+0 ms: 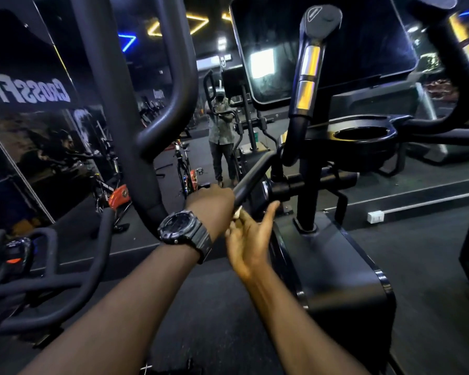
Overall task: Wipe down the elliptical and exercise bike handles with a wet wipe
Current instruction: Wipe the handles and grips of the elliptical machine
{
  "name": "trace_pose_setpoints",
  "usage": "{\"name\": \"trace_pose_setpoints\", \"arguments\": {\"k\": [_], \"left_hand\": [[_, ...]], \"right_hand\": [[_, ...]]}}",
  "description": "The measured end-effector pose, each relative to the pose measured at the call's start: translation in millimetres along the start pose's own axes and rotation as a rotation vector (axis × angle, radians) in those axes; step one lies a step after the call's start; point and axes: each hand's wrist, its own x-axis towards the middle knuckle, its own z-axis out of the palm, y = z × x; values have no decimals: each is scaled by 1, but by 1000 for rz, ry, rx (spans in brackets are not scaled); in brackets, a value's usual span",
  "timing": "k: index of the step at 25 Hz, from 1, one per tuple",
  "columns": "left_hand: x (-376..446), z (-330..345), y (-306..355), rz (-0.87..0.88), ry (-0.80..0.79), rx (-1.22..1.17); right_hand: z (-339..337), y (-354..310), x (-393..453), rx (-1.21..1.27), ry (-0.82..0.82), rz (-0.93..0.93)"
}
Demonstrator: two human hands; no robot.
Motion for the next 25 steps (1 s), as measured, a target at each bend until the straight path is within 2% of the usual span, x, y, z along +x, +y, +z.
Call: {"name": "trace_pose_setpoints", "arguments": {"k": [2, 6, 9, 11, 14, 16, 18, 20, 22, 25], "left_hand": [[-10, -2, -6, 23, 46, 55], [-21, -14, -13, 26, -6, 95], [-32, -16, -16, 45, -23, 111], [-34, -17, -19, 53, -18, 87], [-30, -19, -21, 46, -38, 44], [-32, -17, -21, 40, -49, 32], [-33, -16, -21, 36, -67, 33], [-33, -16, -23, 48, -53, 27], [-32, -17, -23, 54, -50, 17], [-35, -18, -20, 56, -65, 24]], "right_hand": [[-3, 24, -21, -54, 4, -31], [9, -5, 0, 75, 45, 3], [4, 23, -28, -69, 36, -9], [11, 40, -45, -64, 22, -1], [18, 26, -37, -151, 69, -48], [21, 27, -41, -354, 79, -78], [18, 50, -68, -672, 41, -124], [17, 65, -78, -842, -28, -275], [9, 47, -44, -981, 23, -356], [-3, 7, -3, -1145, 8, -439]]}}
